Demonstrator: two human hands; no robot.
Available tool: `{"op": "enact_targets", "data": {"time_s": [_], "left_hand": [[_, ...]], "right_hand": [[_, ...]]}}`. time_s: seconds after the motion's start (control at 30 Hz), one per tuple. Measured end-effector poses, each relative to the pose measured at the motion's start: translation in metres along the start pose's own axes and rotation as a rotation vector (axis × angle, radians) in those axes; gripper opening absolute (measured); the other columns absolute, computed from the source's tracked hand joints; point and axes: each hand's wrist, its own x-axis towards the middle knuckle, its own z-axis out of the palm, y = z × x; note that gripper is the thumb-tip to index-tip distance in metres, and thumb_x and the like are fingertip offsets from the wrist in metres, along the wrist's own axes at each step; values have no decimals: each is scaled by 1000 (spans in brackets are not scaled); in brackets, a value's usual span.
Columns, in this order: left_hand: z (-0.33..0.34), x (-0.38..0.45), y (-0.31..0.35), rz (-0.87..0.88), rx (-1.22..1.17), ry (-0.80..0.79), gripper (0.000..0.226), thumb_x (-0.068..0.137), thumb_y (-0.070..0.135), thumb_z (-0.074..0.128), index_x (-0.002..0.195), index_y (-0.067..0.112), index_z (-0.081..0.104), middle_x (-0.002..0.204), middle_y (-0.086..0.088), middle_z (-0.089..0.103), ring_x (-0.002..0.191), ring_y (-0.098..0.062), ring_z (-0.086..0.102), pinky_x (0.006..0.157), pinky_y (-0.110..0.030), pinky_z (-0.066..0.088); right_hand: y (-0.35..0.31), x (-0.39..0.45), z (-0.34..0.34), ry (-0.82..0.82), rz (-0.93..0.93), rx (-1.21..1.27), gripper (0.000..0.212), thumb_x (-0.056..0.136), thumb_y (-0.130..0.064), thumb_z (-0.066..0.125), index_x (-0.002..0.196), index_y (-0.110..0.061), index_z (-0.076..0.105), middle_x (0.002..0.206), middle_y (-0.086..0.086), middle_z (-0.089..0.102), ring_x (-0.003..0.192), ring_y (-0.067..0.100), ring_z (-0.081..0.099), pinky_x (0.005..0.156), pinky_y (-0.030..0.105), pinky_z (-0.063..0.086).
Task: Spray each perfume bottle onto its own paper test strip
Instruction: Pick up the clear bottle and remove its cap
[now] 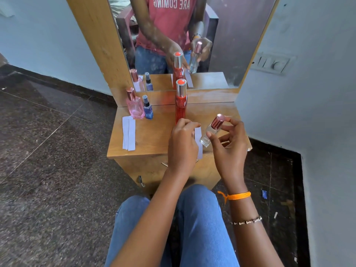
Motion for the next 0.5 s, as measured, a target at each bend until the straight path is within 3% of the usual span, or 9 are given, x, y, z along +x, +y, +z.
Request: {"op": "enact_targets", "data": {"time_s": [0.1, 0.17, 0.23, 0.33, 0.43, 0.5], "left_hand": [[-14, -2, 6, -93, -303, -119, 28, 95, 9, 45, 114, 15, 65, 112, 0, 65, 103, -7, 58, 81, -5, 40], [-24, -6, 8, -192, -539, -289, 26, 96, 21, 48, 118, 26, 62, 111, 6, 67, 106, -2, 59, 85, -10, 45], [-30, -10, 7, -245, -621, -361, 26, 93, 28, 53, 118, 33, 61, 107, 9, 69, 105, -2, 61, 79, -13, 50], [-40, -13, 3, -275, -644, -349, 30, 91, 26, 56, 121, 26, 61, 100, 7, 71, 101, -3, 63, 82, -17, 50], [-47, -16, 3, -268, -623, -272, 31, 89, 27, 60, 119, 22, 63, 110, 3, 69, 106, -9, 63, 91, -29, 51], [-51, -17, 5, -227, -554, -187, 26, 87, 24, 63, 113, 23, 66, 107, 4, 69, 102, -11, 63, 89, -31, 52]], "right_hand": [[-4, 1, -3, -100, 33, 107, 41, 79, -3, 72, 113, -12, 50, 97, -14, 63, 69, 1, 55, 62, 13, 42], [-7, 1, -4, -202, 82, 176, 41, 79, -5, 73, 112, -12, 49, 97, -5, 66, 71, 5, 56, 65, 20, 45], [-9, 1, -4, -275, 116, 222, 38, 79, -4, 73, 109, -13, 51, 95, 6, 66, 71, 6, 55, 66, 22, 45], [-15, 0, -7, -368, 132, 263, 38, 78, -4, 73, 111, -11, 56, 94, 17, 65, 75, 7, 57, 68, 19, 48], [-21, -3, -10, -406, 179, 321, 39, 81, -5, 71, 116, -13, 57, 104, 10, 69, 85, 14, 62, 78, 23, 52], [-27, -6, -8, -332, 181, 341, 30, 83, -11, 70, 111, -18, 59, 109, 5, 68, 91, 18, 65, 83, 30, 54]]}}
